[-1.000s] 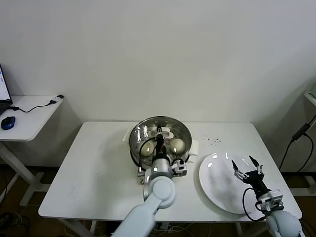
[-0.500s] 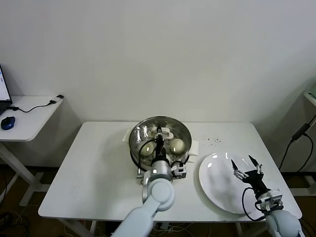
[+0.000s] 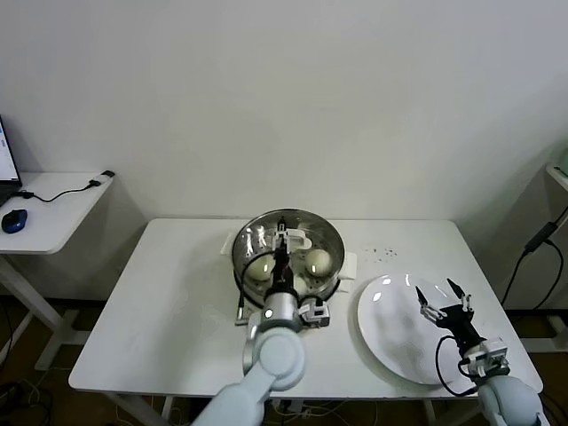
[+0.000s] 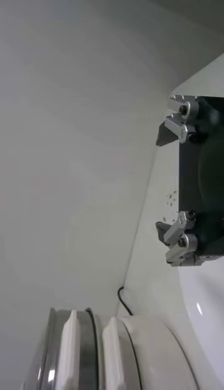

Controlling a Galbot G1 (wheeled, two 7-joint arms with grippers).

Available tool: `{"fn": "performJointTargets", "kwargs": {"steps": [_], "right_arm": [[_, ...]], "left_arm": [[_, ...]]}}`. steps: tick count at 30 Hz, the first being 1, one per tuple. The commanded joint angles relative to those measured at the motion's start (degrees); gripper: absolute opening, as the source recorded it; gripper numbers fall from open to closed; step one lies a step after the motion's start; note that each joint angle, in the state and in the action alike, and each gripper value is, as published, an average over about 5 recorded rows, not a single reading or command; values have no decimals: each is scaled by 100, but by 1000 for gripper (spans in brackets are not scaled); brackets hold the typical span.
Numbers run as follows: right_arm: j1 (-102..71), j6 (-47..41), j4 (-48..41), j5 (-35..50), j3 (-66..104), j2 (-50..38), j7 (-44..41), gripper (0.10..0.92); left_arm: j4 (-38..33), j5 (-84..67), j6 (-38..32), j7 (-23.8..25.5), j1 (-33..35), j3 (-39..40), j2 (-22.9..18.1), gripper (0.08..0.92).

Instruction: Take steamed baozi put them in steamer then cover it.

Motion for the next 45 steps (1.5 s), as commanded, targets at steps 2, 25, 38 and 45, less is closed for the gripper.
{"fn": "performJointTargets", "kwargs": {"steps": [2, 25, 38, 45], "right_arm": [[-31, -278, 157, -136, 23, -9, 61, 823], [-528, -285, 1045, -66, 186, 471, 32, 823], [-786, -213, 1171, -129, 180, 623, -38, 823], [-843, -183, 1093, -36, 238, 599, -11, 823]], "left_arm": [[-1318, -551, 222, -141, 757, -92, 736, 763], [-1803, -8746, -4339, -2179, 3856, -4876, 611, 823], [-1254, -9400, -4820, -1763, 4188, -5557, 11, 823], [-1261, -9367, -4837, -1559, 4303, -5547, 22, 823]]}}
